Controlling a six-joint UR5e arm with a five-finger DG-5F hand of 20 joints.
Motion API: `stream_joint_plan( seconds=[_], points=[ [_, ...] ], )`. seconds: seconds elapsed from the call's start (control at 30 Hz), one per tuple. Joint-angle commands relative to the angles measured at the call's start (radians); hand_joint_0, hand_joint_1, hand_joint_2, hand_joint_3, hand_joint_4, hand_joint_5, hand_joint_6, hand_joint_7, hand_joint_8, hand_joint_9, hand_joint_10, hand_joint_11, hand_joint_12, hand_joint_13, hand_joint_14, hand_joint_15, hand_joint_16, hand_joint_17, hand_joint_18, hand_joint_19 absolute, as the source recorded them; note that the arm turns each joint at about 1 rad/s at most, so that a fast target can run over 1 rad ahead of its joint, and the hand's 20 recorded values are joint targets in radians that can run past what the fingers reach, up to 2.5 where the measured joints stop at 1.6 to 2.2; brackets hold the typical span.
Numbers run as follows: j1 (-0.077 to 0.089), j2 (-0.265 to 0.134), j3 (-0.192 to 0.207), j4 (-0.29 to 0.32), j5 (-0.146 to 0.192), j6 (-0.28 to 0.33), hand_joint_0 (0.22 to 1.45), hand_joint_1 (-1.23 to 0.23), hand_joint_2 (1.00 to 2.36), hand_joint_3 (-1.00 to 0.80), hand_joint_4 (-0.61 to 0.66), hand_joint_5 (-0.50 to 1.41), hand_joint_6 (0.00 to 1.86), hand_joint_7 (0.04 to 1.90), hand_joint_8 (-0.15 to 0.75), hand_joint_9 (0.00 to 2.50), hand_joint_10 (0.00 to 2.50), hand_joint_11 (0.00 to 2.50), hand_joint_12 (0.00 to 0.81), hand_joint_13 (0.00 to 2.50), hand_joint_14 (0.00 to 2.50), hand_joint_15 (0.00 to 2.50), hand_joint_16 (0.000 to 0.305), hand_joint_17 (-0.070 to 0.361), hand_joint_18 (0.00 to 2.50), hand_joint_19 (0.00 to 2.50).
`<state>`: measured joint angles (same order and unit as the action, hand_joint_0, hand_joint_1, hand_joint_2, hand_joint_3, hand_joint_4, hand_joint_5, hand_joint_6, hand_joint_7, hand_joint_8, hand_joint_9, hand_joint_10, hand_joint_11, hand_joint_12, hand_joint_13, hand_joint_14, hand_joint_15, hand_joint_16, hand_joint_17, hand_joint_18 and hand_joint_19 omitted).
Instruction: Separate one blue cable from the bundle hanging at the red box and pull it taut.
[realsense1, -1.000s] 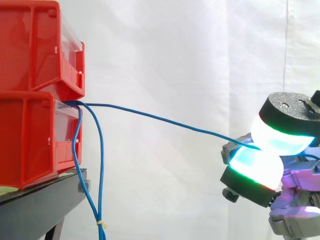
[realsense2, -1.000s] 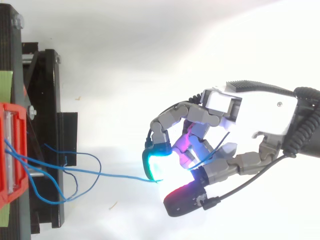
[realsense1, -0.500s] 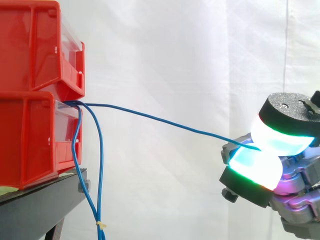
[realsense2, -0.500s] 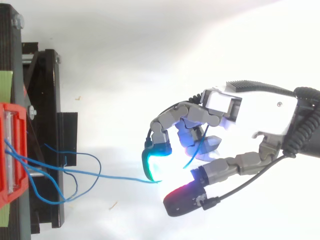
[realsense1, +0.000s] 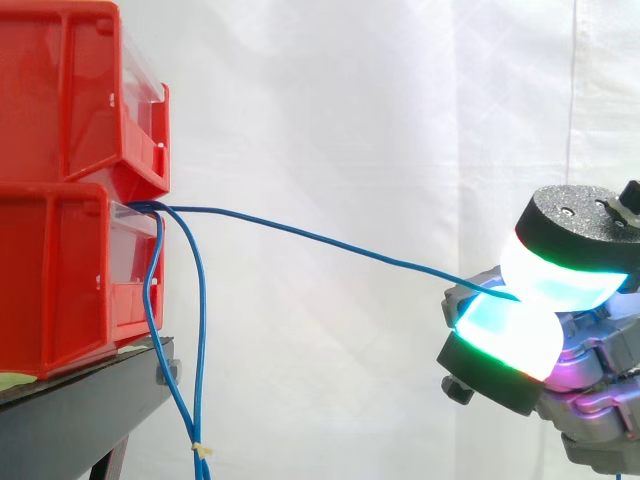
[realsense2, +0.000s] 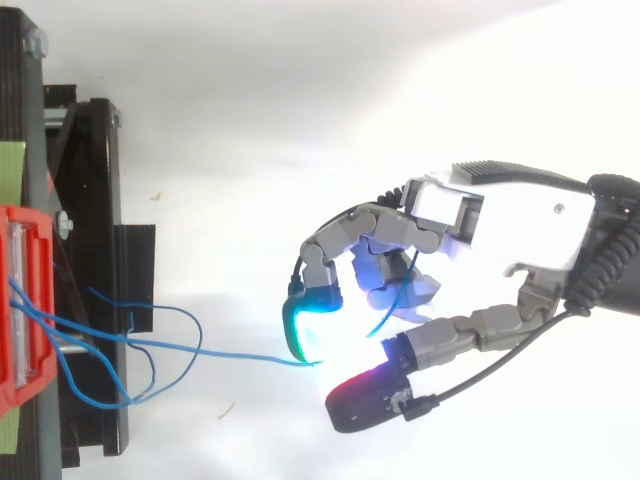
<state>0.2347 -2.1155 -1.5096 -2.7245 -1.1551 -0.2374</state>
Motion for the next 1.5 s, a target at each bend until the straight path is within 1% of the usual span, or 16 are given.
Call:
stream_joint_plan(
  seconds=[0.0, 0.03, 0.07, 0.1, 0.13, 0.17, 0.23, 0.27, 0.3, 0.37, 0.4, 0.6, 1.17, 1.3, 1.37, 1.47],
  points=[
    [0.0, 0.0, 0.0, 0.0, 0.0, 0.0, 0.67, -0.68, 1.02, 0.03, -0.09, -0.19, 0.95, 1.08, 0.346, 0.54, 2.5, 1.28, 0.33, 0.63, 1.62, 0.99, 0.021, 0.047, 1.13, 1.7],
    [0.0, 0.0, 0.0, 0.0, 0.0, 0.0, 0.67, -0.69, 1.02, 0.03, -0.1, -0.19, 0.95, 1.05, 0.355, 0.56, 2.5, 1.29, 0.344, 0.61, 1.94, 0.97, 0.022, 0.049, 1.18, 1.86],
    [0.0, 0.0, 0.0, 0.0, 0.0, 0.0, 0.67, -0.69, 1.02, 0.03, -0.1, -0.19, 0.95, 1.03, 0.354, 0.58, 2.5, 1.34, 0.35, 0.59, 2.05, 0.98, 0.023, 0.053, 1.21, 1.91],
    [0.0, 0.0, 0.0, 0.0, 0.0, 0.001, 0.67, -0.69, 1.02, 0.03, -0.09, -0.18, 0.95, 1.0, 0.363, 0.61, 2.5, 1.43, 0.359, 0.56, 2.31, 1.03, 0.026, 0.059, 1.19, 1.9],
    [0.0, 0.0, 0.0, 0.0, 0.0, 0.0, 0.67, -0.7, 1.01, 0.02, -0.09, -0.18, 0.95, 0.97, 0.374, 0.63, 2.5, 1.44, 0.37, 0.52, 2.5, 1.11, 0.03, 0.067, 1.17, 1.72],
    [0.0, 0.0, 0.0, 0.0, 0.0, 0.0, 0.66, -0.7, 1.01, 0.02, -0.08, -0.18, 0.95, 0.96, 0.373, 0.64, 2.5, 1.45, 0.372, 0.51, 2.5, 1.18, 0.031, 0.07, 1.17, 1.69],
    [0.0, 0.0, -0.001, 0.0, 0.0, 0.001, 0.66, -0.7, 1.01, 0.02, -0.09, -0.18, 0.95, 0.97, 0.367, 0.68, 2.5, 1.56, 0.367, 0.53, 2.5, 1.41, 0.034, 0.077, 1.2, 1.62],
    [0.002, 0.0, 0.0, -0.001, 0.0, 0.0, 0.67, -0.7, 1.01, 0.02, -0.11, -0.18, 0.95, 0.98, 0.368, 0.68, 2.5, 1.61, 0.367, 0.55, 2.5, 1.47, 0.032, 0.072, 1.24, 1.69],
    [0.0, 0.0, -0.001, -0.001, 0.0, 0.0, 0.67, -0.7, 1.02, 0.02, -0.12, -0.18, 0.95, 0.98, 0.364, 0.67, 2.5, 1.65, 0.367, 0.56, 2.5, 1.48, 0.031, 0.07, 1.25, 1.76],
    [0.0, 0.0, -0.001, 0.0, 0.0, 0.0, 0.68, -0.7, 1.02, 0.02, -0.13, -0.18, 0.95, 0.99, 0.356, 0.67, 2.5, 1.64, 0.364, 0.56, 2.5, 1.52, 0.029, 0.064, 1.28, 1.85],
    [0.0, 0.0, 0.0, 0.0, 0.0, 0.0, 0.68, -0.7, 1.02, 0.02, -0.12, -0.18, 0.95, 1.0, 0.357, 0.67, 2.5, 1.65, 0.356, 0.55, 2.5, 1.51, 0.028, 0.064, 1.29, 1.93],
    [0.0, 0.0, -0.001, 0.0, 0.0, 0.0, 0.68, -0.7, 1.02, 0.04, -0.12, -0.18, 0.94, 1.0, 0.354, 0.68, 2.5, 1.62, 0.363, 0.59, 2.5, 1.55, 0.029, 0.065, 1.35, 2.05],
    [0.0, 0.0, 0.0, 0.0, 0.0, 0.0, 0.67, -0.71, 1.02, 0.06, -0.12, -0.17, 0.94, 1.04, 0.357, 0.72, 2.5, 1.7, 0.371, 0.65, 2.5, 1.66, 0.031, 0.07, 1.41, 2.11],
    [0.0, 0.0, -0.001, -0.001, 0.0, 0.0, 0.67, -0.72, 1.01, 0.09, -0.13, -0.16, 0.93, 1.1, 0.367, 0.8, 2.5, 1.81, 0.385, 0.73, 2.5, 1.72, 0.037, 0.082, 1.52, 2.22],
    [0.0, 0.0, 0.0, 0.0, 0.0, 0.0, 0.67, -0.72, 1.01, 0.09, -0.14, -0.16, 0.93, 1.11, 0.376, 0.82, 2.5, 1.82, 0.393, 0.73, 2.5, 1.76, 0.037, 0.084, 1.54, 2.21],
    [0.0, 0.0, -0.001, 0.0, 0.0, 0.001, 0.67, -0.72, 1.01, 0.1, -0.14, -0.16, 0.93, 1.12, 0.377, 0.83, 2.5, 1.84, 0.399, 0.75, 2.5, 1.76, 0.038, 0.086, 1.56, 2.21]
  ],
)
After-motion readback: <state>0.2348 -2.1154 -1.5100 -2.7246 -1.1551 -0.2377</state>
